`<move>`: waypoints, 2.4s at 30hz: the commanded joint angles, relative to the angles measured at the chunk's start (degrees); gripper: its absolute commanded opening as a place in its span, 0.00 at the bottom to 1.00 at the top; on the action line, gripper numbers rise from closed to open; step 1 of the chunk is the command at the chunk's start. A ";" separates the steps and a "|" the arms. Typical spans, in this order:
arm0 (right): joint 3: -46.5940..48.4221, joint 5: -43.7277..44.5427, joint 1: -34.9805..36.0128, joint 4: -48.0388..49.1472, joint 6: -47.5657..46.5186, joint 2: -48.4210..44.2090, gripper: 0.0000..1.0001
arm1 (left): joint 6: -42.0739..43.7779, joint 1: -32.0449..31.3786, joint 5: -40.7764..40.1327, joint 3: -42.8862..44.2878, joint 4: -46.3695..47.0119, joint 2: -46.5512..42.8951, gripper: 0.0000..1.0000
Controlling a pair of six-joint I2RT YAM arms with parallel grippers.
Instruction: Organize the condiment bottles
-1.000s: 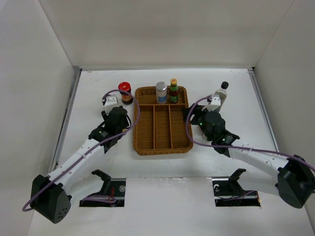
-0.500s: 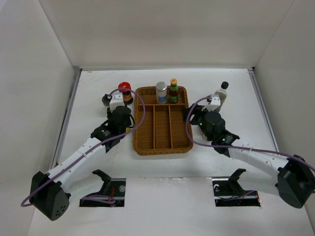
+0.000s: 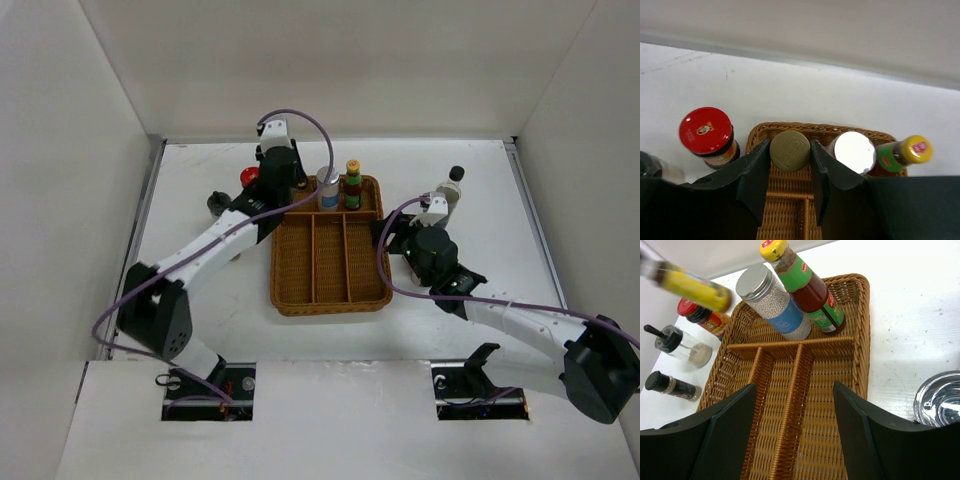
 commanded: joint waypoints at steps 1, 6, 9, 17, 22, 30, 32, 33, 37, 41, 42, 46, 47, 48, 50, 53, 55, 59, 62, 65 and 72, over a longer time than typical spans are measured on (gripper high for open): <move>0.78 -0.36 0.13 3.46 -0.08 -1.43 0.69 | 1.07 1.95 3.11 5.38 6.04 4.82 0.19; 0.69 -0.71 0.13 3.47 0.19 -1.25 0.69 | 1.25 2.30 3.82 7.85 7.36 10.71 0.19; 0.69 -0.71 0.13 3.64 -0.08 -1.43 0.69 | 0.90 2.22 4.08 7.32 8.24 13.18 0.19; 0.69 -0.80 0.13 3.82 0.27 -0.03 0.70 | -1.03 1.86 3.38 3.02 11.05 17.05 0.30; 0.69 -0.71 0.13 3.82 0.18 -0.29 0.72 | -0.86 1.78 2.50 1.87 11.58 17.23 0.39; 0.34 -0.80 -0.22 3.73 0.45 -0.81 0.73 | -0.33 1.42 2.15 1.00 11.76 15.30 0.58; 0.52 -0.71 -0.04 3.64 0.19 -0.90 0.73 | -0.25 1.42 1.80 0.64 11.76 14.42 0.59; 0.52 -0.62 0.13 3.81 0.10 -0.99 0.74 | -0.25 1.42 1.71 0.64 11.76 14.15 0.60; 0.52 -0.80 -0.04 3.55 0.36 -0.64 0.74 | 0.28 1.07 0.48 -0.67 12.11 10.82 0.66; 0.52 -0.79 -0.13 3.82 0.36 -0.73 0.74 | 1.16 0.98 -1.45 -3.74 13.17 5.11 0.70; 0.43 -0.80 -0.22 3.82 0.45 -0.46 0.74 | 1.25 1.07 -1.80 -4.88 13.17 3.36 0.70; 0.60 -0.88 0.13 3.82 0.10 -0.55 0.74 | 0.11 1.68 -3.38 -11.73 12.99 -4.29 0.71; 0.60 -0.88 0.13 3.90 0.36 -0.46 0.74 | -0.33 1.95 -3.91 -13.40 12.47 -6.05 0.71; 0.52 -0.88 0.05 3.99 0.45 -0.20 0.73 | -0.68 2.56 -4.35 -14.90 11.68 -7.63 0.72; 0.86 -1.15 0.13 3.90 0.45 0.15 0.72 | -1.73 4.05 -5.05 -17.01 9.75 -9.83 0.71; 1.22 -1.41 0.13 4.08 0.27 0.94 0.72 | -3.93 7.13 -3.75 -17.73 7.90 -9.50 0.71; 1.31 -1.41 0.13 4.08 0.45 1.56 0.72 | -3.85 8.62 -2.25 -15.63 6.49 -6.70 0.72; 1.22 -1.41 0.22 4.17 0.01 1.21 0.75 | -3.15 9.68 -0.40 -11.50 5.87 -0.89 0.76; 1.04 -1.67 0.13 4.08 0.54 1.47 0.79 | -2.80 11.26 0.65 -8.33 5.78 3.24 0.78; 1.31 -1.59 0.13 4.17 0.19 1.56 0.83 | -2.44 12.23 1.53 -6.04 5.78 6.23 0.78; 1.83 -1.85 0.22 4.08 -0.08 2.53 0.87 | 0.28 12.76 -0.40 -1.30 5.78 11.94 0.78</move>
